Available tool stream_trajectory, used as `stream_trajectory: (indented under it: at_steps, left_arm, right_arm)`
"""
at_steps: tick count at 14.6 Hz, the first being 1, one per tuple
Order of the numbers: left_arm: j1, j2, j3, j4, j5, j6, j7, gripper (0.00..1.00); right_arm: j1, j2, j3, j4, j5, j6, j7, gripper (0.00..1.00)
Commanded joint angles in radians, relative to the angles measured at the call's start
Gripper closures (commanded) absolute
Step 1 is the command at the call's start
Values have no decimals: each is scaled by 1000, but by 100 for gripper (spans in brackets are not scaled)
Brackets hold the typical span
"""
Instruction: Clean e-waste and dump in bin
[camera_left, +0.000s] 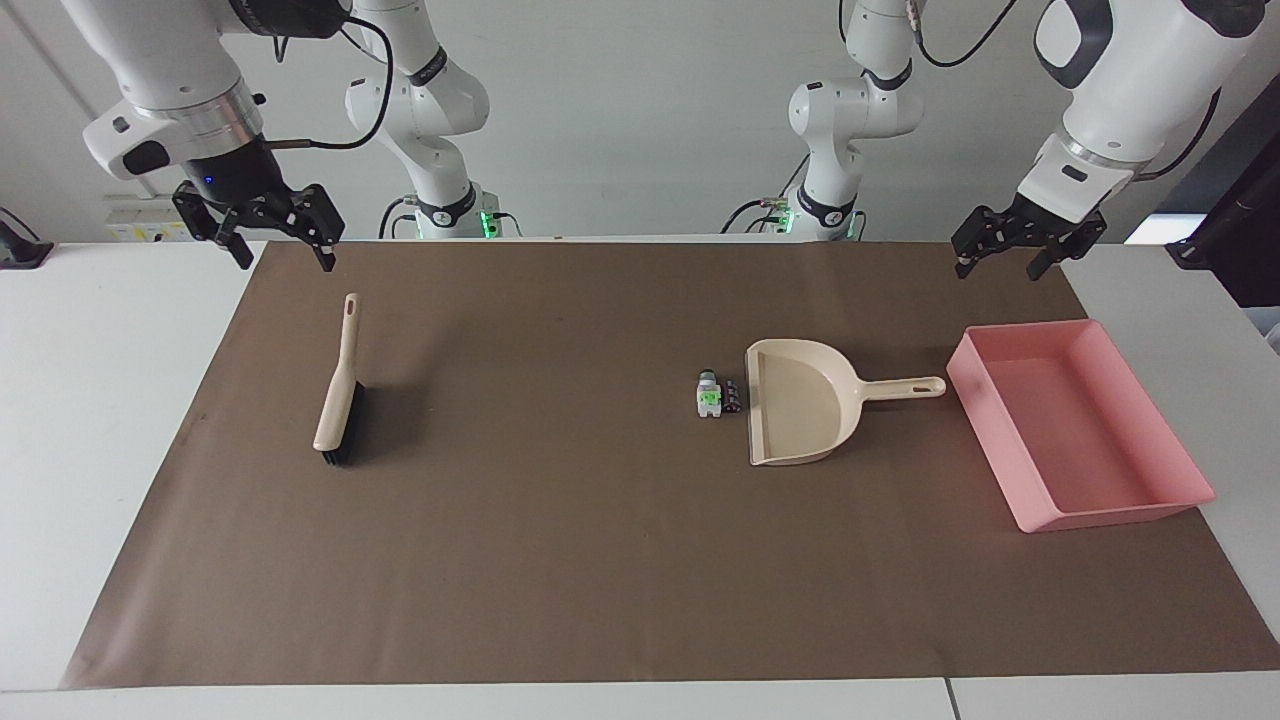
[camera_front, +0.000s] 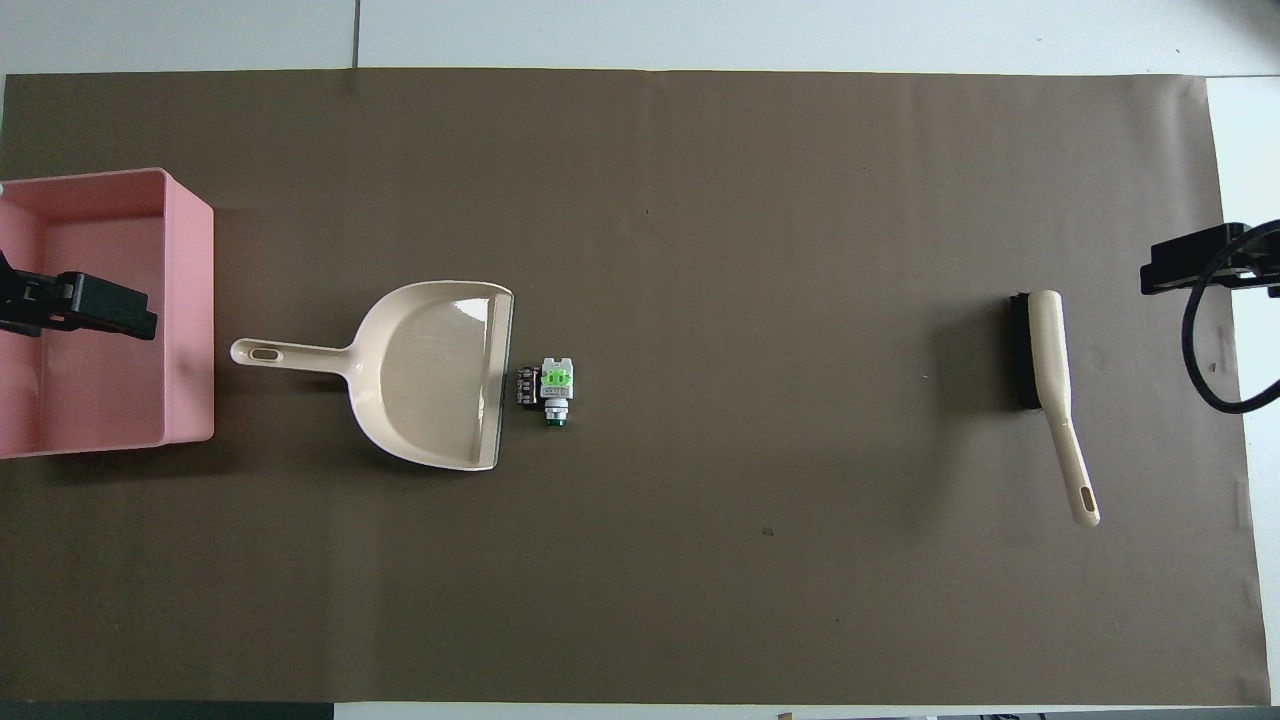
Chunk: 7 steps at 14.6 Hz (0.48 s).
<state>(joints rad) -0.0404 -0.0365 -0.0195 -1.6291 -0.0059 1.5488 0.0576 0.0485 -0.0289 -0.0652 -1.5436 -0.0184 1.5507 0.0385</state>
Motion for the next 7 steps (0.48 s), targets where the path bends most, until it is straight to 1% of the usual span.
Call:
stream_trajectory:
  at_steps: [1, 7]
  left_arm:
    - [10, -6, -7, -12, 3, 14, -8, 1]
    - [10, -6, -7, -9, 3, 16, -9, 1]
  right_arm:
    - [-10, -6, -2, -12, 18, 8, -32, 1]
    - [-9, -11, -4, -23, 20, 11, -28, 1]
